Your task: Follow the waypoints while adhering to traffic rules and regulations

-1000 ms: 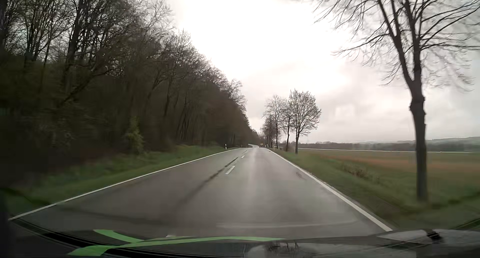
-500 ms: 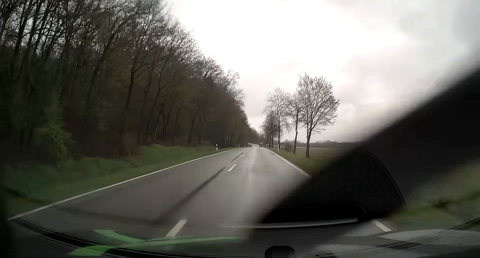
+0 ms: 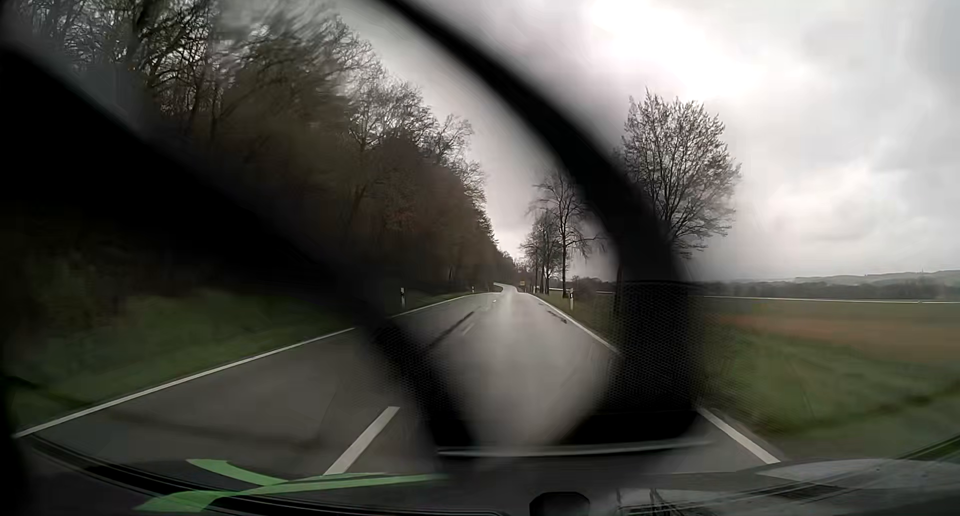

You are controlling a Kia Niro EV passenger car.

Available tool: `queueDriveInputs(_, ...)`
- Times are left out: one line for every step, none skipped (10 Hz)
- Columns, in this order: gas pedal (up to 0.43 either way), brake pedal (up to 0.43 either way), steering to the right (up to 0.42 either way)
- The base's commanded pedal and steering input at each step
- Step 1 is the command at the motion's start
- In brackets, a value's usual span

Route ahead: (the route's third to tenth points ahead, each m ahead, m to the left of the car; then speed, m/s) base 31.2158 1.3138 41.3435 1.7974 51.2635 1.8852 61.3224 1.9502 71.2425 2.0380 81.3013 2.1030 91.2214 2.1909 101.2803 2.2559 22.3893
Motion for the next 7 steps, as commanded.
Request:
queueDriveInputs(0.118,0.0,0.0)
queueDriveInputs(0.13,0.0,0.0)
queueDriveInputs(0.138,0.0,0.0)
queueDriveInputs(0.15,0.0,0.0)
queueDriveInputs(0.157,0.0,0.0)
queueDriveInputs(0.169,0.0,0.0)
queueDriveInputs(0.209,0.0,0.0)
